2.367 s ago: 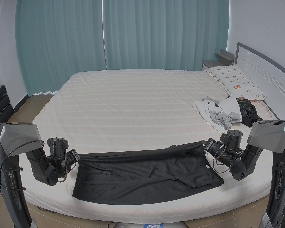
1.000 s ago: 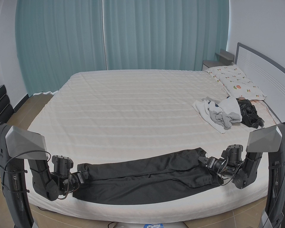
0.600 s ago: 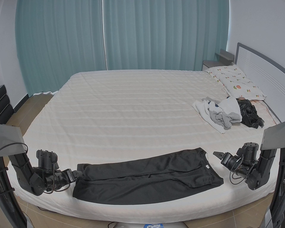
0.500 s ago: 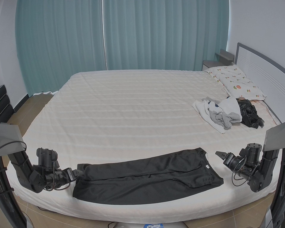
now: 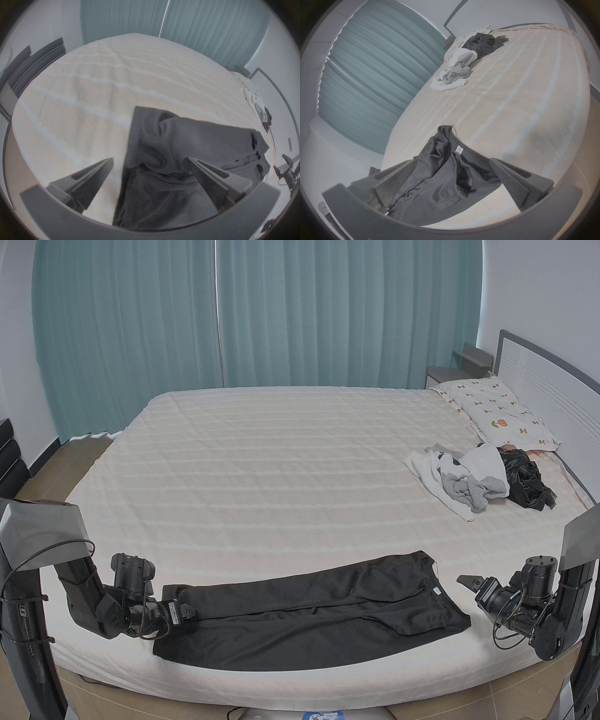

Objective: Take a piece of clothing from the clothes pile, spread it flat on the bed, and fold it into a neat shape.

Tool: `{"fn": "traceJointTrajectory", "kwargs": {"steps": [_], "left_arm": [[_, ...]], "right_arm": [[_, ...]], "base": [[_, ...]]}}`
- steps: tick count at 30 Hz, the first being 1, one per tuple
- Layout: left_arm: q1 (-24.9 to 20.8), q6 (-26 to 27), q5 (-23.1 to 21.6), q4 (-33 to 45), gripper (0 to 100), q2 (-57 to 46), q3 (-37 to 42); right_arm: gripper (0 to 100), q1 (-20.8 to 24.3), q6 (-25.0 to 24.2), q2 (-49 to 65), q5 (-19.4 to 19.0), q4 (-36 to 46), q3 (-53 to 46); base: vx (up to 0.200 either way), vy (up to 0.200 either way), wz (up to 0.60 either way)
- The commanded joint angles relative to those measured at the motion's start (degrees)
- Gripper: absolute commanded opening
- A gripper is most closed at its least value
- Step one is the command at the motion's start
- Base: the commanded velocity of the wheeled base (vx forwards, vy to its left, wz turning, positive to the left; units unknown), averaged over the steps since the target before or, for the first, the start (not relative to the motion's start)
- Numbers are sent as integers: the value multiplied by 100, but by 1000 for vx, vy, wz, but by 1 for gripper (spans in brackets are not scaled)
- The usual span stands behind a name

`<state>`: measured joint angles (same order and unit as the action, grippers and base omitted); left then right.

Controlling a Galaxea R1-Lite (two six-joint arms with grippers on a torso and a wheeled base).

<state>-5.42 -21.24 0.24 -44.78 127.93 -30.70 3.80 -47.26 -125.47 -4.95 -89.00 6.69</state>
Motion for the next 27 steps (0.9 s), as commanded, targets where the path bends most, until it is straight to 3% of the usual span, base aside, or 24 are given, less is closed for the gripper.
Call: {"fn": "traceJointTrajectory", "kwargs": {"steps": [1, 12, 13, 21, 27], "left_arm": [[-125, -3, 20, -14, 100, 268, -94], [-363, -30, 37, 13, 100, 224, -138], [-372, -30, 37, 30, 0, 224, -147], [-407, -12, 81, 13, 0, 171, -94], [-354, 14, 239, 57, 0, -251, -86]], "right_arm": [[100, 103, -11, -4, -6, -56, -10], [100, 147, -20, -57, -6, -56, 60], [100, 165, -20, -57, -6, -56, 95], [100, 226, -178, -365, -24, -56, 394], [100, 314, -732, -593, -50, -56, 605]], "base": [[0, 0, 0], [0, 0, 0], [0, 0, 0], [0, 0, 0], [0, 0, 0]]}}
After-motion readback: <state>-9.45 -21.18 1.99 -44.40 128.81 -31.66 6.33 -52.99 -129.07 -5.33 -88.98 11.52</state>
